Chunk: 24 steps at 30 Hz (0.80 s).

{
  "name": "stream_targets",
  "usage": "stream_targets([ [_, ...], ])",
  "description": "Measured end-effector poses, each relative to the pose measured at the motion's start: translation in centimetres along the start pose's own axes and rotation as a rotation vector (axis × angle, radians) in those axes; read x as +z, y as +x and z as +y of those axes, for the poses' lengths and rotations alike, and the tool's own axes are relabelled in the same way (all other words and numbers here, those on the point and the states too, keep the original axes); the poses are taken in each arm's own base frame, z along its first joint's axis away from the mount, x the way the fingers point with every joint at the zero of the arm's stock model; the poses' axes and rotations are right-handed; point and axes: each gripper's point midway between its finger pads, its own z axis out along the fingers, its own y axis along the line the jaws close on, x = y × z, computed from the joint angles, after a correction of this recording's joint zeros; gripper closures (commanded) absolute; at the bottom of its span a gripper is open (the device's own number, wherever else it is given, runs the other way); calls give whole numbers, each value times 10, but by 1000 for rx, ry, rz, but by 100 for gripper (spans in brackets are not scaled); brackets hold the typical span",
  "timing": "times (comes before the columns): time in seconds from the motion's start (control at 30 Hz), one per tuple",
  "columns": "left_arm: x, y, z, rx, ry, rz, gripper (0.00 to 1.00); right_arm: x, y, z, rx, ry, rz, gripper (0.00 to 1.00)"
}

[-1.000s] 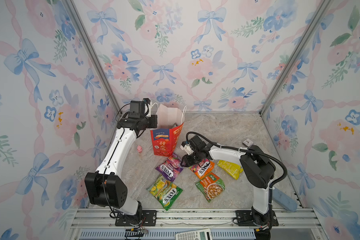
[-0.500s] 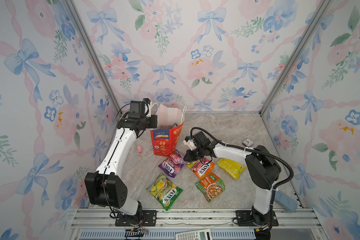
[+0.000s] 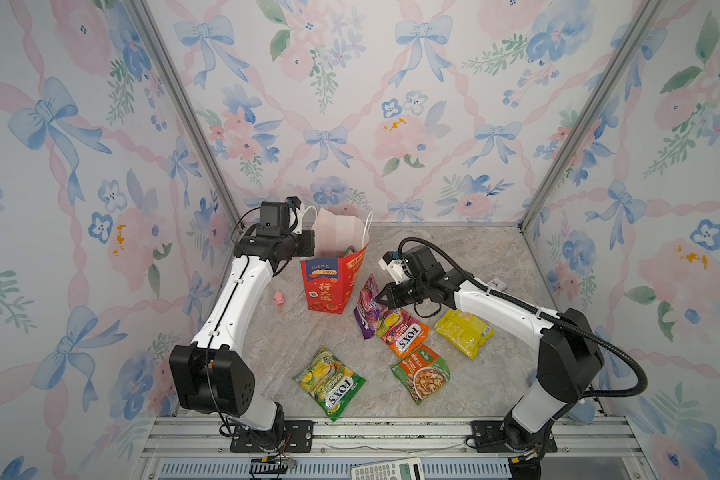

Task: Place the snacks into the paper bag
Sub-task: 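Close the right gripper on the Berries packet and lift it, then carry the Berries packet with the right gripper over the bag opening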

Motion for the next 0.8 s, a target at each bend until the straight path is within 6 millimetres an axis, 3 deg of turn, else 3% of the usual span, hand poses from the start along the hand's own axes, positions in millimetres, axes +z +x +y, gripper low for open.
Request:
stream_targets([
  [0.17,0,0,0,0,0,0,100,-27,-19,2,1,19,-57,100],
  [0.57,0,0,0,0,0,0,100,-91,-86,8,-40,102,-244,100],
  [0.8,0,0,0,0,1,0,100,-145,-136,34,-123,121,-405,100],
])
